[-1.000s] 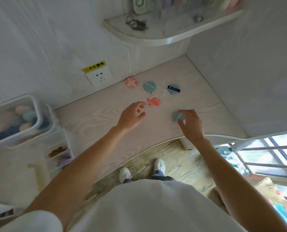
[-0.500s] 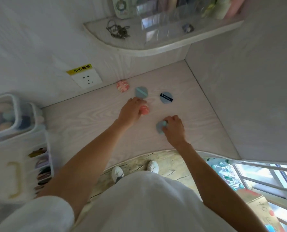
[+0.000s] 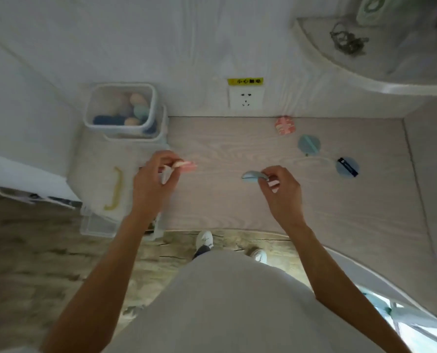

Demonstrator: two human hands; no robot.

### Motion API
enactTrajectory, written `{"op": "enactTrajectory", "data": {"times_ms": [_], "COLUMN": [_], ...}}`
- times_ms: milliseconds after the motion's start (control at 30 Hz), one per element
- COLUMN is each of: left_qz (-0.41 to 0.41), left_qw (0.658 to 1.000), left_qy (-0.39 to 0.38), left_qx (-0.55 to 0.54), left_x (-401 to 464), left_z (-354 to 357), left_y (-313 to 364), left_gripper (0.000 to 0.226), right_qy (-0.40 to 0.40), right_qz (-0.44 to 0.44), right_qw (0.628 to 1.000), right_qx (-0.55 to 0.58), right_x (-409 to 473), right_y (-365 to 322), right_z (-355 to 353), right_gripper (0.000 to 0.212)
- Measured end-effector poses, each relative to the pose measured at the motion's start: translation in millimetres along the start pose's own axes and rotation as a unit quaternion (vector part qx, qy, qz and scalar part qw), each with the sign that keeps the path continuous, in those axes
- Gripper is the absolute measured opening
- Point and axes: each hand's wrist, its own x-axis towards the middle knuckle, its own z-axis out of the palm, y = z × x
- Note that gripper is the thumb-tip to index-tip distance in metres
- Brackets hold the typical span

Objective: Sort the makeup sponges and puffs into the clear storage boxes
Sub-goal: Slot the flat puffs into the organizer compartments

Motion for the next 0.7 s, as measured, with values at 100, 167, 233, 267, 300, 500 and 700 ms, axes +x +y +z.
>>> {"op": "enactTrajectory", "data": {"times_ms": [100, 167, 233, 267, 300, 500, 700], "left_qz": [-0.048, -0.046, -0.012, 0.009, 0.025, 0.135, 0.180], "left_qw": [0.996, 0.994, 0.992, 0.991, 0.990, 0.981, 0.970], "left_qy": [0.015, 0.009, -0.003, -0.013, -0.026, -0.059, -0.109], "left_qx": [0.076, 0.099, 0.124, 0.131, 0.133, 0.129, 0.120], "left_x": [-6.1, -6.8, -5.8, -4.3, -2.7, 3.3, 4.1], "left_z": [-39.7, -51.9, -53.3, -54.0, -53.3, -46.5, -45.1], "left_y": [-45.8, -70.9, -90.9, -100.0, -106.8, -129.1, -135.3], "left_gripper": [0.014, 0.011, 0.009, 0.008, 0.009, 0.013, 0.013], "right_qy": [-0.048, -0.059, -0.063, -0.065, -0.064, -0.036, -0.026], "right_qz": [-0.019, -0.015, 0.004, 0.014, 0.024, 0.086, 0.105], "right_qw": [0.998, 0.998, 0.996, 0.996, 0.995, 0.990, 0.988], "right_qx": [0.020, 0.033, 0.057, 0.066, 0.073, 0.103, 0.108], "right_x": [5.8, 8.1, 8.9, 8.8, 8.7, 5.3, -0.5], "right_y": [-29.2, -47.2, -61.9, -68.8, -73.7, -85.0, -91.1], "right_z": [40.9, 63.8, 81.1, 90.0, 96.7, 120.4, 133.4], "right_gripper": [0.011, 0.010, 0.009, 0.009, 0.010, 0.010, 0.010]}}
